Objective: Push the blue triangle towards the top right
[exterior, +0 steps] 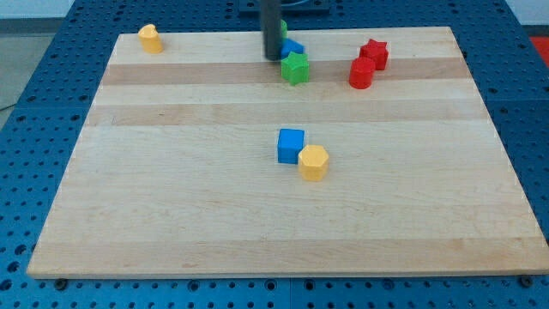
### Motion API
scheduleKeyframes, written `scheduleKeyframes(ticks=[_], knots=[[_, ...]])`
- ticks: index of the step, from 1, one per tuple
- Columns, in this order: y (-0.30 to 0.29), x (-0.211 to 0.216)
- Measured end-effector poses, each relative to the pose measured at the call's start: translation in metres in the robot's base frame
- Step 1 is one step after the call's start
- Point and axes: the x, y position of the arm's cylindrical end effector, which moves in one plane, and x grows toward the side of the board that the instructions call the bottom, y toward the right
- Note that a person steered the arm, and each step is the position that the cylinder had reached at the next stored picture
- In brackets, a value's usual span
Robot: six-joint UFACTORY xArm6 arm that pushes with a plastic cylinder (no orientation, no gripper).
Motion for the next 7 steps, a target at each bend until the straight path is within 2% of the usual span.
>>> scheduleKeyframes(ticks=[3,5,7], knots=[[0.028,0.028],[0.093,0.022],[0.095,0.056]])
